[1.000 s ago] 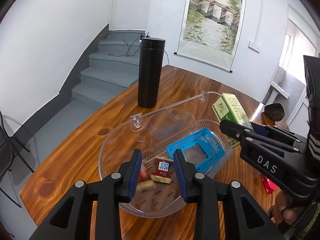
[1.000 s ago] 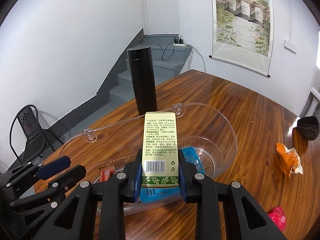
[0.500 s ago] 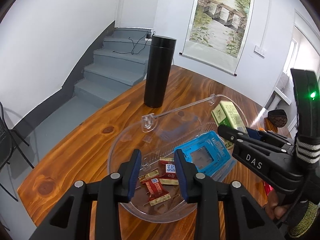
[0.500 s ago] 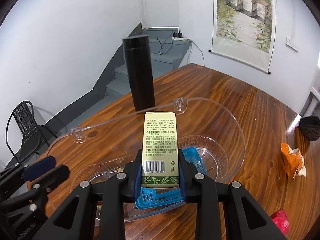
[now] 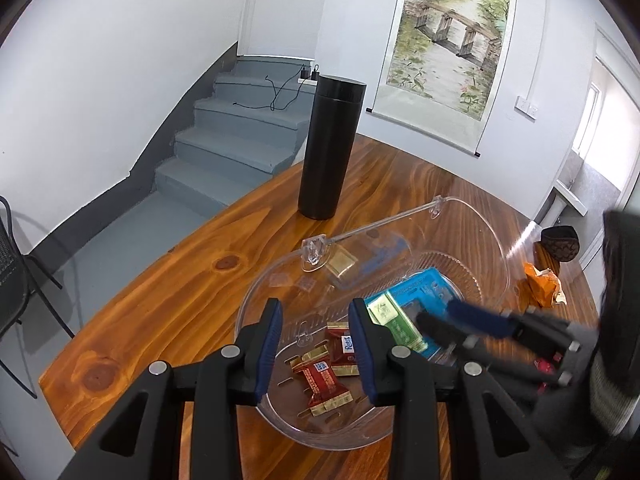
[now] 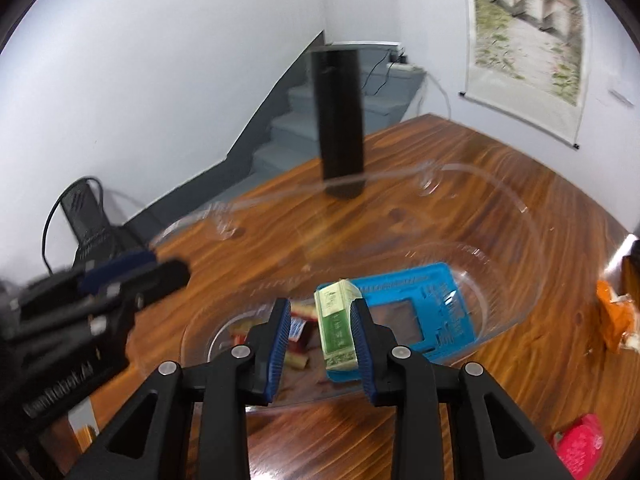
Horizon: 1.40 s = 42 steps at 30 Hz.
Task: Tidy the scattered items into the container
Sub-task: 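Open the left tool to drop the chocolate while the right tool lowers the juice box into the container, then open the right tool and move both tools toward the orange bag and red pouch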
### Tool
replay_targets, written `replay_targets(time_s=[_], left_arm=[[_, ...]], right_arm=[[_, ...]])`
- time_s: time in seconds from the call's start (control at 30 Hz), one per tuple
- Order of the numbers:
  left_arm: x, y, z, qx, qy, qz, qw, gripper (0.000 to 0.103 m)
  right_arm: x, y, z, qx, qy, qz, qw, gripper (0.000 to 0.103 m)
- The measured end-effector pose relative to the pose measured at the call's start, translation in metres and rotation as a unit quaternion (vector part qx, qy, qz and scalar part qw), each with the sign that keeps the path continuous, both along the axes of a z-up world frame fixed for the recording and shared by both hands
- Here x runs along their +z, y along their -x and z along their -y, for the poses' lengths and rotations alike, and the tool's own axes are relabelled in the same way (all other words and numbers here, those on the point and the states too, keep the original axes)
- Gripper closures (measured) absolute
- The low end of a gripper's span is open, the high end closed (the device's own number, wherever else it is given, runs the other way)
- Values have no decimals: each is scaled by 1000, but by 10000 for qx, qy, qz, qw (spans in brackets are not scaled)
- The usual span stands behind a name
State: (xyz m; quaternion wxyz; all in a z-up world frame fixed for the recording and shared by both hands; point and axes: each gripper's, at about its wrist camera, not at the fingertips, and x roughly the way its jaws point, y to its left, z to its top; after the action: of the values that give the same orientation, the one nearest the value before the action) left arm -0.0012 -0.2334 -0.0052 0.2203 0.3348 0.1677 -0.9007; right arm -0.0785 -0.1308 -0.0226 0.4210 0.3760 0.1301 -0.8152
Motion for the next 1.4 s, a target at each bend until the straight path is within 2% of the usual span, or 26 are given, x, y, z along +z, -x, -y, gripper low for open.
replay_targets(time_s=[0.27,0.53,0.83,1.1,1.4], left_arm=[[3,1,-12,-164,73,-16,9998,68],[5,14,-43,-582,105,-35,9982,67],[5,31,-91,-1207,127,-36,9926,64],[-1,49,-148,-1973,100,34,9803,64],[-23,74,-203,-2787,-77,310,9598,63]], right_arm=[[13,-2,-29,-390,328,2,9987,72],[16,-1,-74,-984,345,-87,9945,72],[11,4,-139,-1800,323,-61,9831,71],[2,3,-211,-2645,260,-6,9640,71],[-15,11,-291,-3503,24,117,9366,71]])
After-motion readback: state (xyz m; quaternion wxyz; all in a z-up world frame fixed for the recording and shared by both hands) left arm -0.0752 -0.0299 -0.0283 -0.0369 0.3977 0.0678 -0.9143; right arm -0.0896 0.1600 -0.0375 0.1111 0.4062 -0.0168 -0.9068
